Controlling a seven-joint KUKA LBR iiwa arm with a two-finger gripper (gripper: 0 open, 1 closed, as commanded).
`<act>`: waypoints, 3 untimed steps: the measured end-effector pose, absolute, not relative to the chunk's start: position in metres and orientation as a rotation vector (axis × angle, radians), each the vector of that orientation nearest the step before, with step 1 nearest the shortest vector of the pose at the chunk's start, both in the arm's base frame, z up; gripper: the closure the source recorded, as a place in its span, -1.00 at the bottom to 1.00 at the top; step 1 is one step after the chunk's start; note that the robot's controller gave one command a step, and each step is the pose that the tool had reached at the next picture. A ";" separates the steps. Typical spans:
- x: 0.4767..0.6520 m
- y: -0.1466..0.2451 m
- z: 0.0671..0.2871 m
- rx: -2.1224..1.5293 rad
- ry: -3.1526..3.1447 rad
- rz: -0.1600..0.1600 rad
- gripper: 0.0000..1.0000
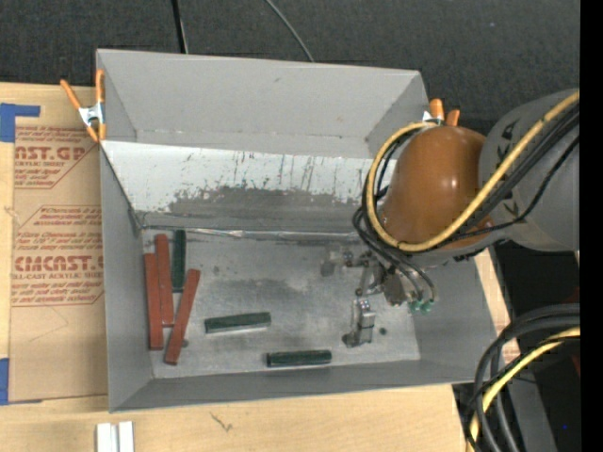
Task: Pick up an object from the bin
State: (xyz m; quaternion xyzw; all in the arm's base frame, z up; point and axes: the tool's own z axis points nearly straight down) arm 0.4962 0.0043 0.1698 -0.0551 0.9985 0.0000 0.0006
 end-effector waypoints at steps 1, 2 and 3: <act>0.496 0.021 0.124 -0.269 3.121 0.000 -1.00; 0.498 0.040 0.083 0.022 3.143 0.001 -1.00; 0.498 0.048 0.064 0.083 3.144 0.001 -1.00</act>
Offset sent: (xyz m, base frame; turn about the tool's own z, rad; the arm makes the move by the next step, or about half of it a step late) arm 0.0044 0.0453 -0.0998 0.1578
